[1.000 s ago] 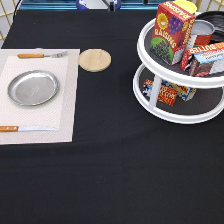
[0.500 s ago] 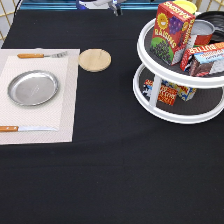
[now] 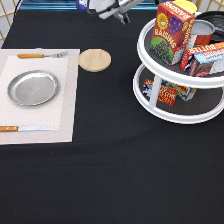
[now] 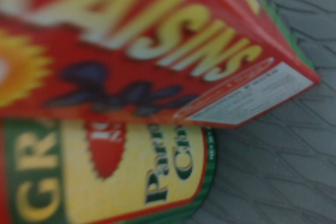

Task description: Pick up the bowl from the lazy Susan and put bowl on the plate

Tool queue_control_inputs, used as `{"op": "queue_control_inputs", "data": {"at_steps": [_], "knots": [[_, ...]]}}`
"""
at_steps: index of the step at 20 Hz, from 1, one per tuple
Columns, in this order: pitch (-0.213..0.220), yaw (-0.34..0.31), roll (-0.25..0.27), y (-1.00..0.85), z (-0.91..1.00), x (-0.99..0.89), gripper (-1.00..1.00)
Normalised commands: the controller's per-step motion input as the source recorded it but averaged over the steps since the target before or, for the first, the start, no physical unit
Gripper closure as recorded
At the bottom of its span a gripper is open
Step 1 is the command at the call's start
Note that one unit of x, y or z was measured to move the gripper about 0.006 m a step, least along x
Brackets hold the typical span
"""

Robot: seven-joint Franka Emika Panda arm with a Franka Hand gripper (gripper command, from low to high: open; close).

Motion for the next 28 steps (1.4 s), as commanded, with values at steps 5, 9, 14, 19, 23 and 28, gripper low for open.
{"op": "queue_control_inputs", "data": {"at_steps": [5,9,14,19,23,28], "knots": [[0.000,-0.071,0.097,0.03,-0.37,-0.06,-1.00],[-0.002,-0.030,0.090,0.05,-0.24,-0.15,-1.00],[-0.014,-0.017,0.053,0.07,-0.27,-0.12,-1.00],[-0.037,-0.048,0.033,0.08,-0.35,-0.07,-1.00],[-0.035,-0.046,0.031,0.07,-0.19,-0.02,-1.00],[-0.082,-0.058,0.004,0.02,-0.09,0.06,-1.00]]}}
